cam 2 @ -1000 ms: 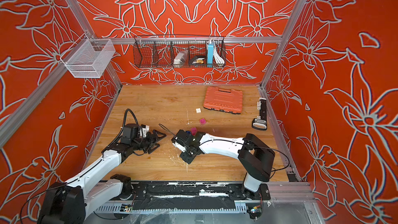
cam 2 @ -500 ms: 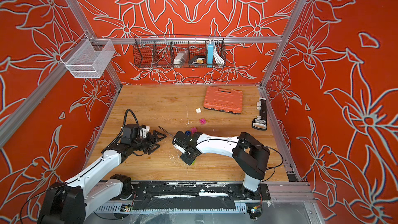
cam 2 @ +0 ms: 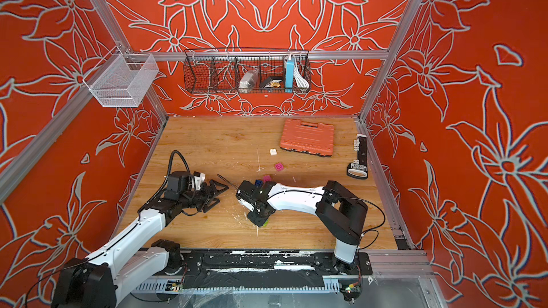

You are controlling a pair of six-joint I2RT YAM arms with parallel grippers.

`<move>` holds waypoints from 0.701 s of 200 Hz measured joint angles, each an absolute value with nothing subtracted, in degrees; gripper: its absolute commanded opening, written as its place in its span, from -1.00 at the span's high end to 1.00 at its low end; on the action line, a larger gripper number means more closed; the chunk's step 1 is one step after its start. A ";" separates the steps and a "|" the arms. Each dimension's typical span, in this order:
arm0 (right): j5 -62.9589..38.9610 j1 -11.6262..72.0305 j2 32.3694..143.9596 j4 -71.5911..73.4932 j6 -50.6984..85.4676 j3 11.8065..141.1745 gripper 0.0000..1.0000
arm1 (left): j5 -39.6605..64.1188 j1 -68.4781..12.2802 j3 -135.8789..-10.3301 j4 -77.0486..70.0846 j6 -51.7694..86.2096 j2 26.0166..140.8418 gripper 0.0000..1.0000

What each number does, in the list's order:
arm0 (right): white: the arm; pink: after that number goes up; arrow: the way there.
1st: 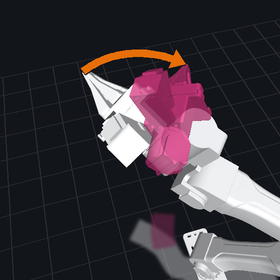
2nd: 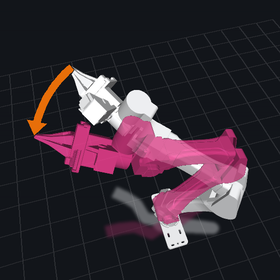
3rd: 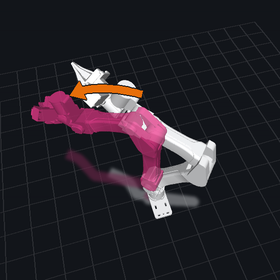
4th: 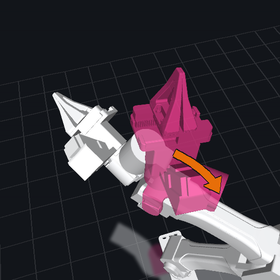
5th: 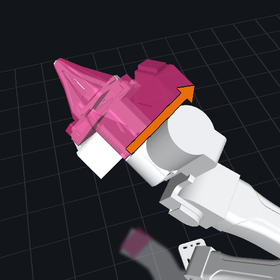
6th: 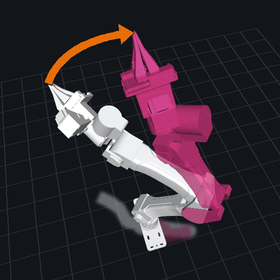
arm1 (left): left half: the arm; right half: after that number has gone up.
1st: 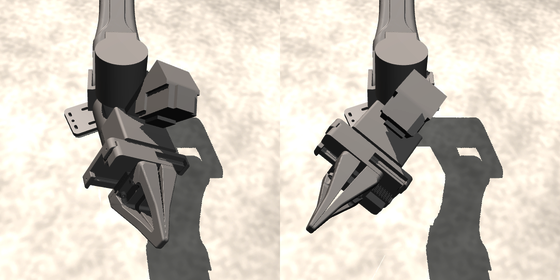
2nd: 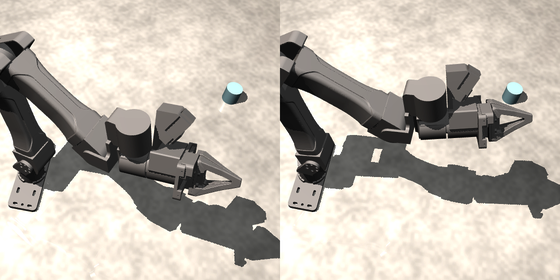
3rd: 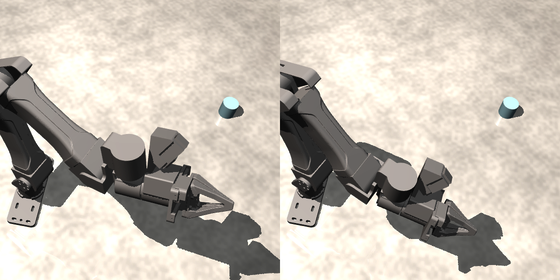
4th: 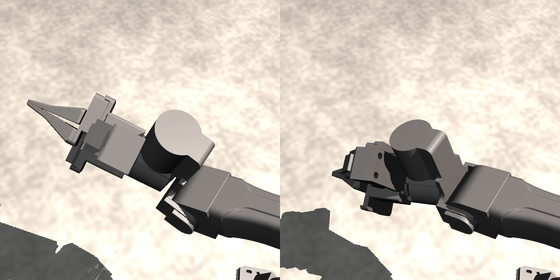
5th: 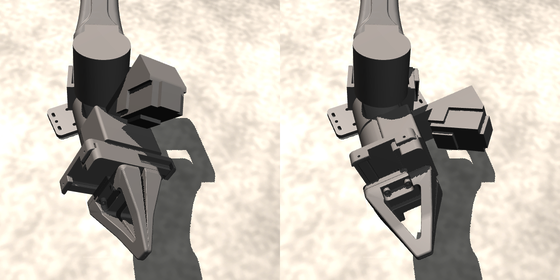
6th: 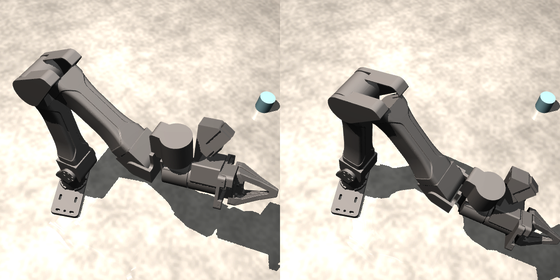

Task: Assemble the letter r with lego
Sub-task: Assemble the lego brick with the lego brick.

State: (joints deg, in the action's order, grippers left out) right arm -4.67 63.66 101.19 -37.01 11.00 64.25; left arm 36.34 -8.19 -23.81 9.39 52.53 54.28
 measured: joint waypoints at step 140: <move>-2.42 63.81 103.31 -40.97 4.82 66.89 1.00 | 36.27 -8.19 -23.55 11.35 52.05 52.88 -0.75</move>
